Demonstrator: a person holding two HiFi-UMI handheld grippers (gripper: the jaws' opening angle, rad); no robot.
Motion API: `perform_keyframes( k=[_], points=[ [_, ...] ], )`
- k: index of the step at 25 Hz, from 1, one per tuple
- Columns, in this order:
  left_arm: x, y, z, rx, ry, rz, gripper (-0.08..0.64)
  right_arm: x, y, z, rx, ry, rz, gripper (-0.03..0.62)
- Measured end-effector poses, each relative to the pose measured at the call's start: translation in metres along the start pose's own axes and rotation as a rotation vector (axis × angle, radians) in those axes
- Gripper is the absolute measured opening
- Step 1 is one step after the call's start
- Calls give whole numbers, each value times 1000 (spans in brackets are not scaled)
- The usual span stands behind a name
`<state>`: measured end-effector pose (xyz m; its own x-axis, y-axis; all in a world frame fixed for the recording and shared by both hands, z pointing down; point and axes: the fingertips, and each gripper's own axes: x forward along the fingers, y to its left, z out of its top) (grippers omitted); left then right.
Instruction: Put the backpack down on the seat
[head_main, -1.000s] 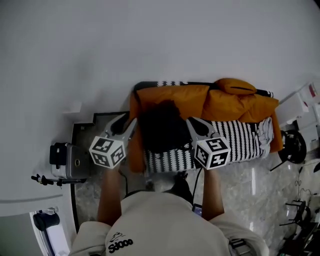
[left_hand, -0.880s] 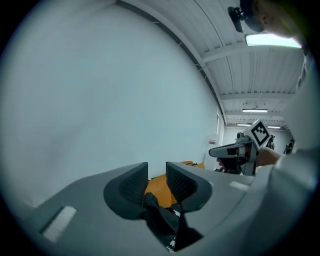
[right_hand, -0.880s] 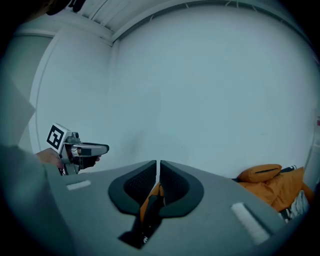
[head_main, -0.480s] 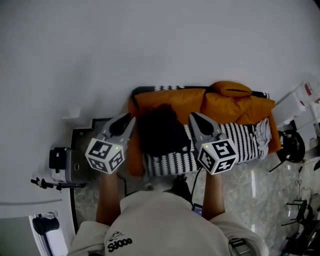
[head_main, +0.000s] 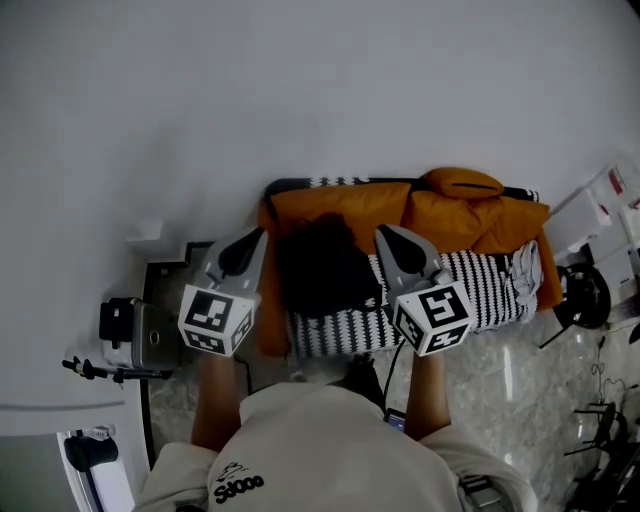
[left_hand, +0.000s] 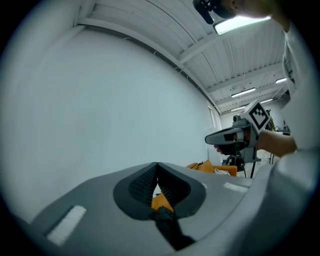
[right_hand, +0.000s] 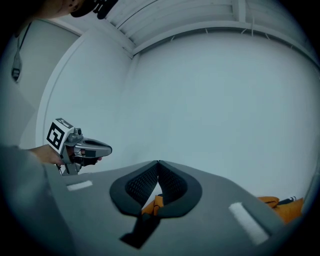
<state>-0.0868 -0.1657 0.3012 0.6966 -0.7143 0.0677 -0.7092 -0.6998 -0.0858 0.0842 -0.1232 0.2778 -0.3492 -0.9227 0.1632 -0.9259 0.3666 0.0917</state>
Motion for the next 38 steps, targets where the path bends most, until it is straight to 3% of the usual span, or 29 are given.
perform_keyframes(
  k=[15,38],
  points=[
    [8,5,-3,44,23,-2,9,16,11,-11,-83,74,20,2],
    [17,1,-17,21,47,-39,11,20,4,-21,-52,90,19,2]
  ],
)
